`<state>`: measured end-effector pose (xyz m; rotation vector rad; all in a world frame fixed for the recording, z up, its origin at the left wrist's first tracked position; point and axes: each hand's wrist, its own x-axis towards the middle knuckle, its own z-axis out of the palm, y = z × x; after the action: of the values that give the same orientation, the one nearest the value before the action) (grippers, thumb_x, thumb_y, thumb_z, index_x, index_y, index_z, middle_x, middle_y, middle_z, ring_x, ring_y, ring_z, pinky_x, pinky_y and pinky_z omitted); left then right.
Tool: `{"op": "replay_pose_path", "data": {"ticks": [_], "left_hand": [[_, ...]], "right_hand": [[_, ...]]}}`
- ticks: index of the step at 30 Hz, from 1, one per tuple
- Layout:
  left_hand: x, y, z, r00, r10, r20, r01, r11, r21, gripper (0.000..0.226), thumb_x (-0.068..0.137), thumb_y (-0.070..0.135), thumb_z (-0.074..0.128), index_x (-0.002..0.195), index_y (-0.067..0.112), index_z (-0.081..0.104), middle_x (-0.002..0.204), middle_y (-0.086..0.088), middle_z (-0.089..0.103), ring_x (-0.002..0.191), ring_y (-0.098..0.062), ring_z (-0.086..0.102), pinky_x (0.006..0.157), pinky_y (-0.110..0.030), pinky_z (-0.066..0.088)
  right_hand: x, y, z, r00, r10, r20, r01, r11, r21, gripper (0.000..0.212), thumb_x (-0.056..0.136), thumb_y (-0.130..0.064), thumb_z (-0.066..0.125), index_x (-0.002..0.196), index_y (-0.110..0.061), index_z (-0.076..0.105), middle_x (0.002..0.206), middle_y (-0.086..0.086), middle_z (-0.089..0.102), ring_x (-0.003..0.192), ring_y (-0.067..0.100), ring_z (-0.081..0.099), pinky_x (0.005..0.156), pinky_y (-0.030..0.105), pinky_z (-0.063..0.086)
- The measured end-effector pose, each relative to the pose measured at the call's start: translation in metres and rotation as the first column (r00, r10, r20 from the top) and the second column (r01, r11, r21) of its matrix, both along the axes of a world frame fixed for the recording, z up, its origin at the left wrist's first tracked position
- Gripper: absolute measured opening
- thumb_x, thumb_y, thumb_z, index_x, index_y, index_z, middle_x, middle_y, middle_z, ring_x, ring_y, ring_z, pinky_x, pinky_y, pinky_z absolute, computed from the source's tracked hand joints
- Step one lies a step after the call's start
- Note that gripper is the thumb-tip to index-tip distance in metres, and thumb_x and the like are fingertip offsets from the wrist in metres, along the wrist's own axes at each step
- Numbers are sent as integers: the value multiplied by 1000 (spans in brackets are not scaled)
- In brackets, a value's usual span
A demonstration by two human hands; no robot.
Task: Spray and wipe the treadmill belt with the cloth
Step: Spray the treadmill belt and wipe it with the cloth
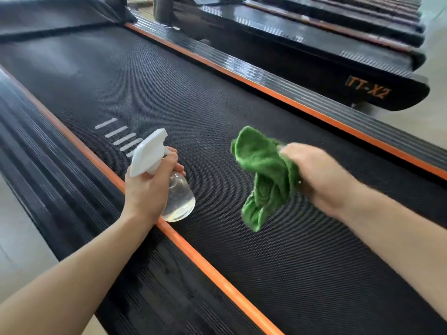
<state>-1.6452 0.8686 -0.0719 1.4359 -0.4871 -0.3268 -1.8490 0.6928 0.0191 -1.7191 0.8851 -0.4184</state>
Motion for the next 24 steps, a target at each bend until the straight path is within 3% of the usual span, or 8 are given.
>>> {"op": "replay_pose_path", "data": {"ticks": [2,4,12,14,16,18,21,24], "left_hand": [[-2,-1,1,999,22,-33,-22,1000,5,9,101,25,69,93,27,74,77,1,77,83,-14,74,73,-27,56],[-1,-2,1,998,34,-45,-34,999,6,8,98,27,69,93,26,74,77,2,77,82,-13,75,77,-29,56],[-2,-1,5,998,19,-53,-19,1000,-3,13,103,18,68,93,24,73,74,2,75,79,-15,72,63,-19,55],[-2,0,5,998,18,-58,-19,1000,-3,11,103,18,68,95,23,74,75,2,75,80,-14,73,63,-19,56],[-2,0,5,998,10,-70,-10,1000,-6,10,102,18,69,95,23,74,75,2,75,80,-12,73,64,-20,57],[-4,0,6,997,1,-74,-1,1000,-2,12,102,18,69,94,24,74,75,3,75,79,-10,72,64,-20,57],[-5,0,6,998,6,-61,-6,1000,1,9,102,17,69,97,22,74,77,-1,75,78,-9,73,68,-18,56],[-4,0,7,999,0,-41,0,1000,10,6,103,17,68,100,18,73,80,-4,74,78,-9,72,67,-16,54]], "right_hand": [[-2,-1,-20,963,-18,-267,-67,949,-308,18,93,-22,59,79,-11,60,71,1,63,66,20,56,60,30,44],[-2,2,-29,917,-12,-398,-157,909,-387,8,93,-20,58,85,-19,60,73,0,66,63,20,61,49,18,43],[5,9,-9,999,46,4,-46,975,219,6,98,-10,58,99,-4,59,70,9,55,46,11,45,36,21,28],[-3,0,-21,973,90,-212,-86,996,28,11,95,-18,63,101,-9,60,74,6,60,53,14,52,41,23,36],[-16,-9,-39,820,12,-572,-246,911,-332,17,93,-29,64,108,-21,60,93,3,64,74,17,62,61,28,49],[-27,-8,-52,832,-113,-544,-288,749,-596,25,94,-33,60,118,-26,59,110,1,57,98,20,59,88,36,49],[-29,26,-60,938,142,-317,-332,633,-699,30,98,-31,50,125,-24,61,119,-6,57,113,14,54,102,32,42],[-30,58,-91,832,226,-507,-551,446,-705,40,99,-44,43,131,-28,59,133,1,54,127,22,46,111,34,34]]}}
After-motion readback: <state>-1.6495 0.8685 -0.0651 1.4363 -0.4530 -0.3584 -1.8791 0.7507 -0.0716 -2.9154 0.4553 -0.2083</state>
